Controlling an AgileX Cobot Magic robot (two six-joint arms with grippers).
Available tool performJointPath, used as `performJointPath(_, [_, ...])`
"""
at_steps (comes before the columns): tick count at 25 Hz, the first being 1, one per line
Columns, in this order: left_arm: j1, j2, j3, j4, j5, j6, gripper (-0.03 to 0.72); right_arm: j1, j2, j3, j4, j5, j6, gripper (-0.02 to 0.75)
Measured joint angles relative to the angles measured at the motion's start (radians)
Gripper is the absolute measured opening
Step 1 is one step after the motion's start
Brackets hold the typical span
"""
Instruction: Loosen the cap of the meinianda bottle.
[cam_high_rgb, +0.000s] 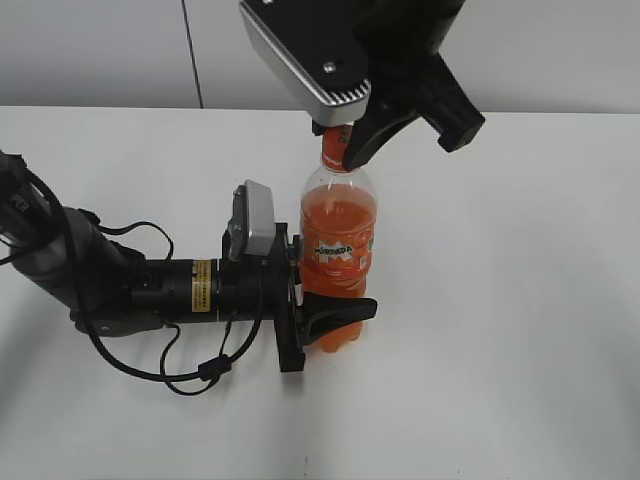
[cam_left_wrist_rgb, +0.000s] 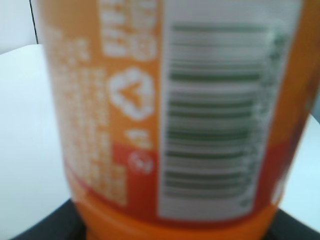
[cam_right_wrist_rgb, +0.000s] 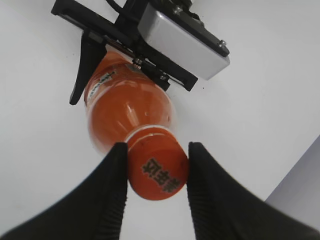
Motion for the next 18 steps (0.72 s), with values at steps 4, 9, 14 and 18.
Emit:
performJointPath(4, [0.000,0.000,0.000,0.000,0.000,0.000,0.384,0.000,0.000,0.000,0.000,0.000,-0.036,0.269])
performJointPath(9, [0.000,0.000,0.000,0.000,0.000,0.000,0.384,0.000,0.000,0.000,0.000,0.000,-0.031,0.269])
performJointPath(14, [0.000,0.000,0.000,0.000,0.000,0.000,0.384,0.000,0.000,0.000,0.000,0.000,0.038,0.269])
performJointPath(18, [0.000,0.000,0.000,0.000,0.000,-0.002,0.384,0.000,0.000,0.000,0.003,-0.003,0.065,0.302])
